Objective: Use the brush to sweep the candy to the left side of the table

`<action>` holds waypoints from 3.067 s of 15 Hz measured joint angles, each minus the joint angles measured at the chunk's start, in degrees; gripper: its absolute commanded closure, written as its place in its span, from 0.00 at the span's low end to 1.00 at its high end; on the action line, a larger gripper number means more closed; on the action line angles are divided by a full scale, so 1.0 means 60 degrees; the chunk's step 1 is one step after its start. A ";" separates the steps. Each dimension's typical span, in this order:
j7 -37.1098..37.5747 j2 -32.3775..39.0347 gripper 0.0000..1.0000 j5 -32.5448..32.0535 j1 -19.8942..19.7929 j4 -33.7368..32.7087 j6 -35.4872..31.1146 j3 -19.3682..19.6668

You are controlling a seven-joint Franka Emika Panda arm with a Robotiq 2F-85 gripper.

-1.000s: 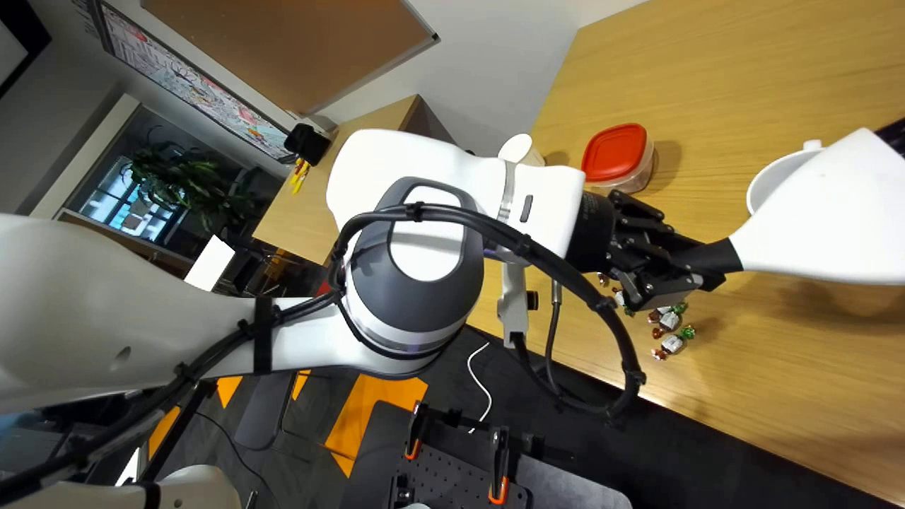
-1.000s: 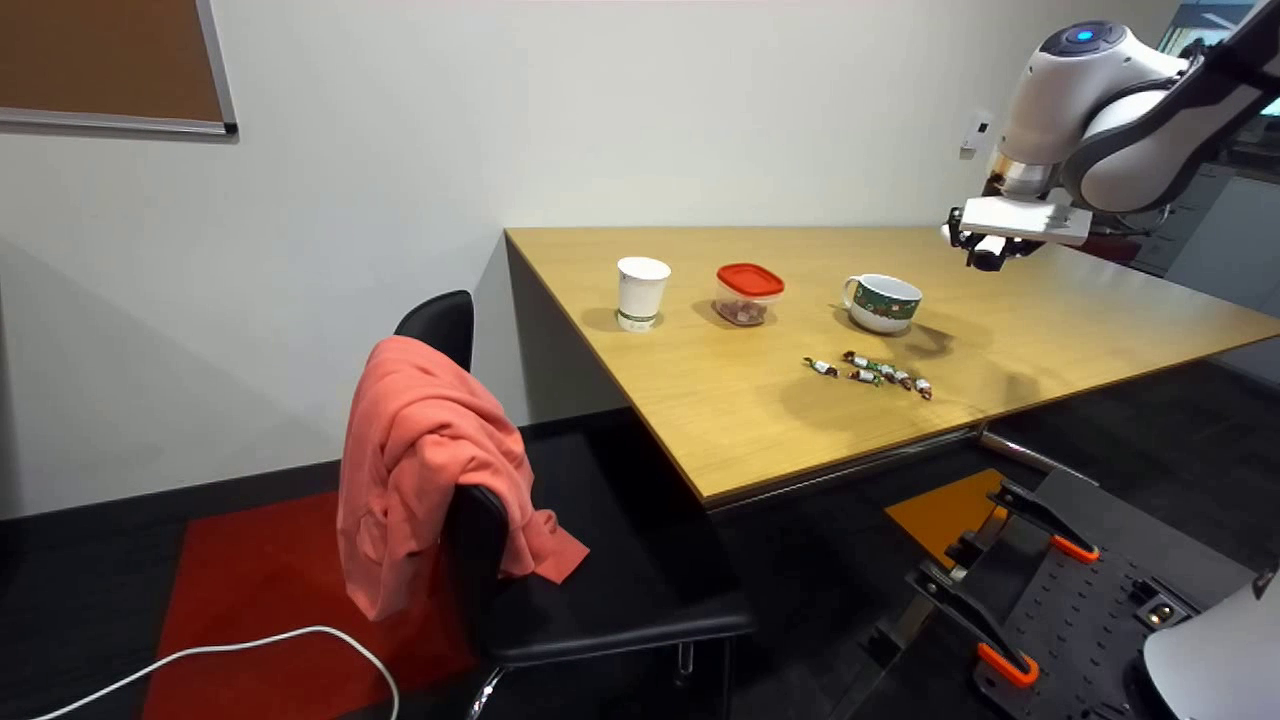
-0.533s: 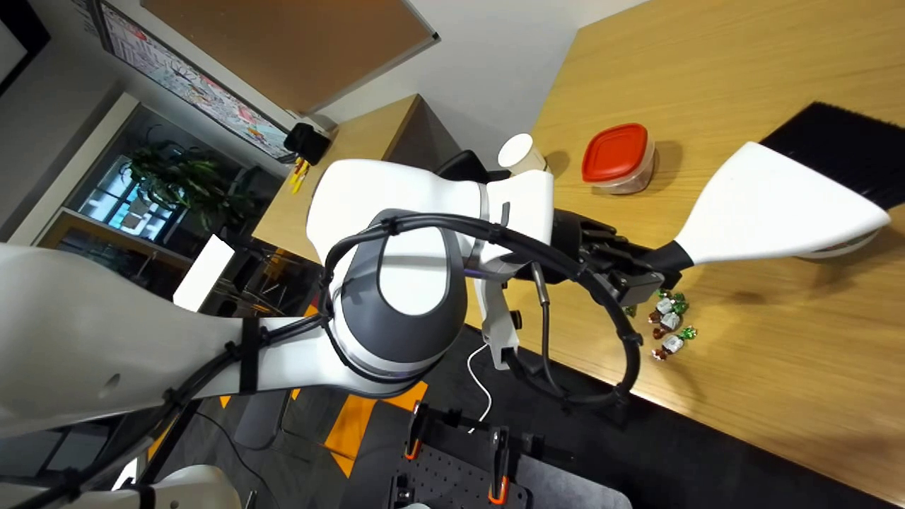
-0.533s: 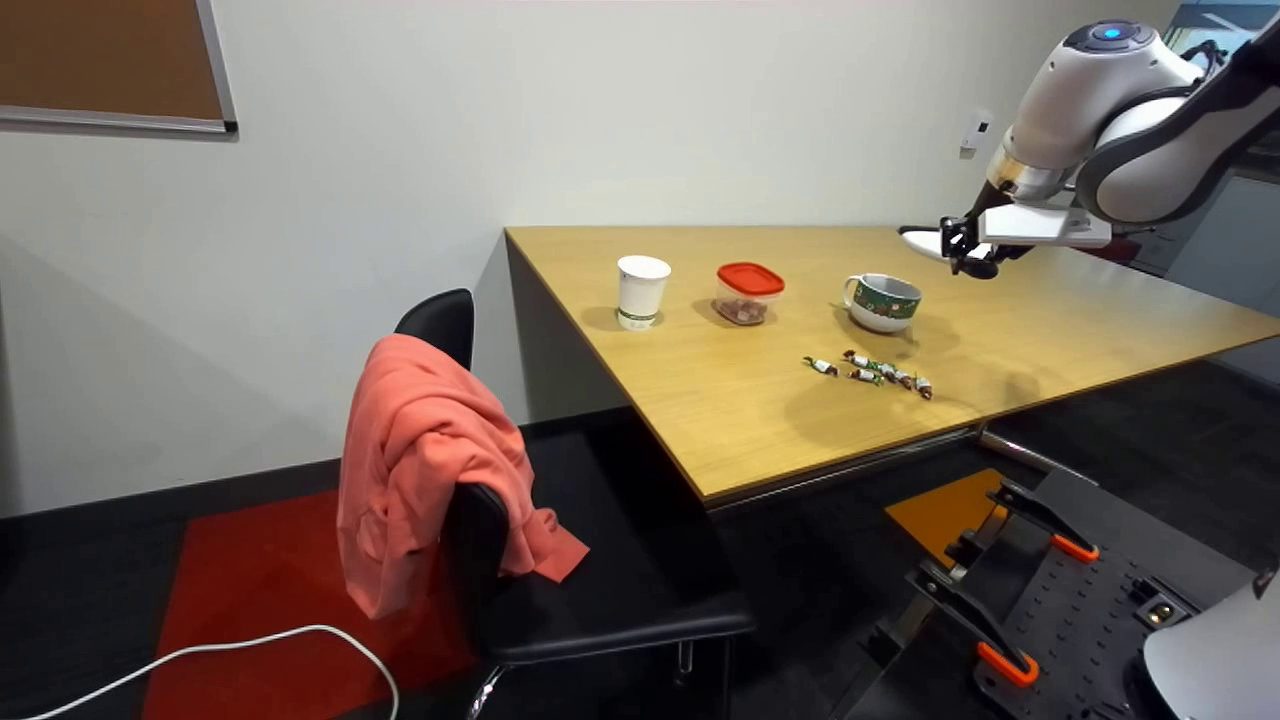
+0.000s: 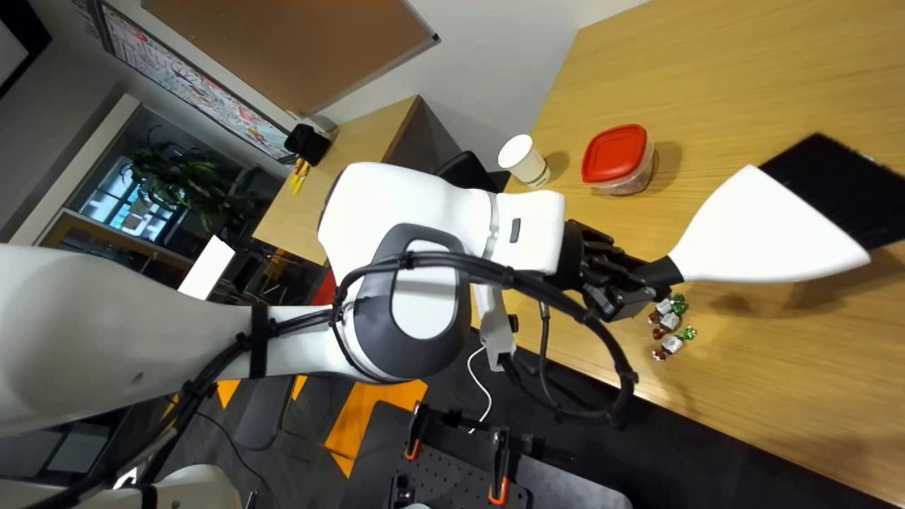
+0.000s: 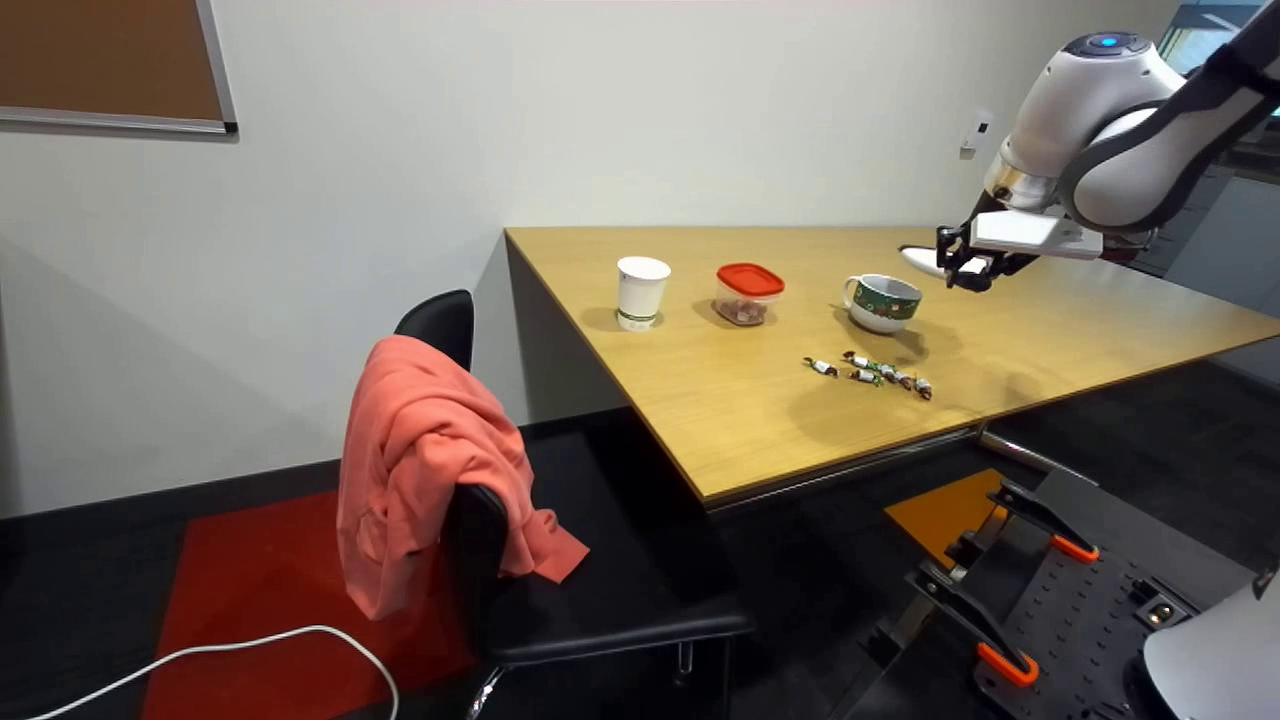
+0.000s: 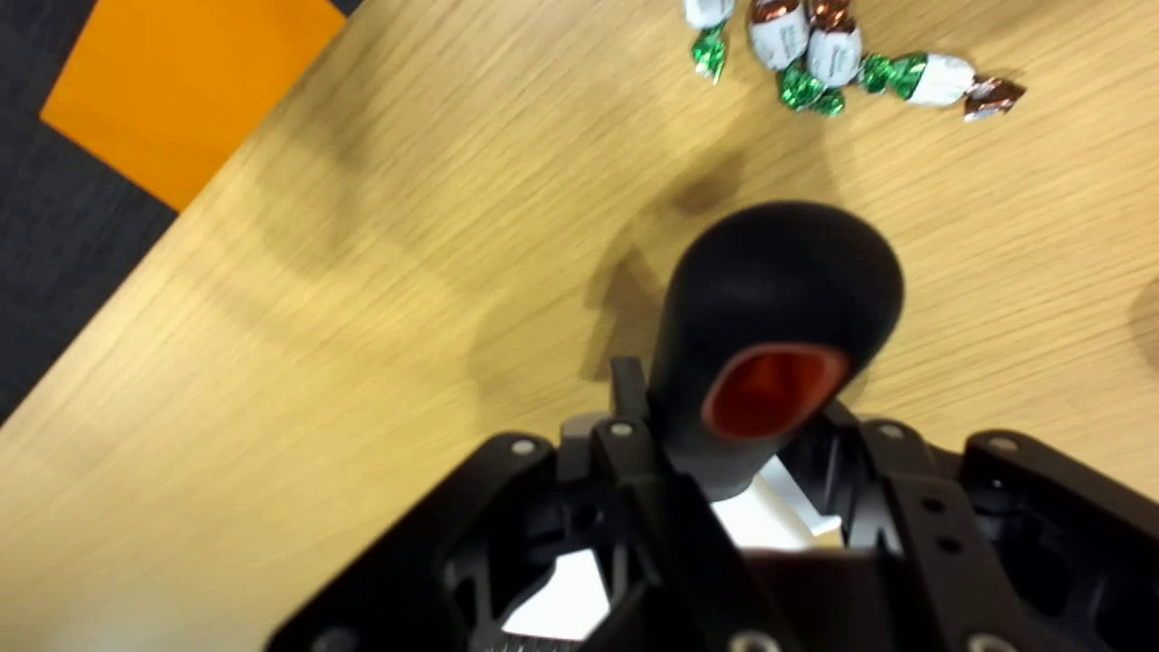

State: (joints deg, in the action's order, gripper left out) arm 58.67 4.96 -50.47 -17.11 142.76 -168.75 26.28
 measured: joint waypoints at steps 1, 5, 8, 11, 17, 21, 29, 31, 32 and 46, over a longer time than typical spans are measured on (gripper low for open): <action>-0.0288 0.0003 0.87 0.0870 -0.0082 0.0234 0.0000 -0.0213; -0.1266 -0.0037 0.87 0.4415 -0.0160 0.0702 0.0222 -0.0828; -0.1440 -0.0169 0.87 0.6052 -0.0072 0.0409 0.1215 -0.0938; -0.1438 -0.0198 0.87 0.6951 0.0021 -0.0129 0.2816 -0.1002; -0.1399 0.0021 0.62 0.7668 0.0162 -0.0700 0.4023 -0.1148; -0.1400 0.0102 0.87 0.7706 0.0164 -0.0695 0.4022 -0.1155; -0.1398 0.0240 0.87 1.0024 0.0184 -0.0624 0.3842 -0.1283; -0.1400 0.0302 0.87 1.0553 0.0200 -0.0591 0.3763 -0.1382; -0.1402 0.0351 0.87 1.0760 0.0204 -0.0578 0.3687 -0.1447; -0.1760 0.1340 0.87 1.3403 0.0613 -0.0825 0.2981 -0.2767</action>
State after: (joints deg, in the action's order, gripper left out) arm 48.12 13.00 29.95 -13.43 137.81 -150.87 9.67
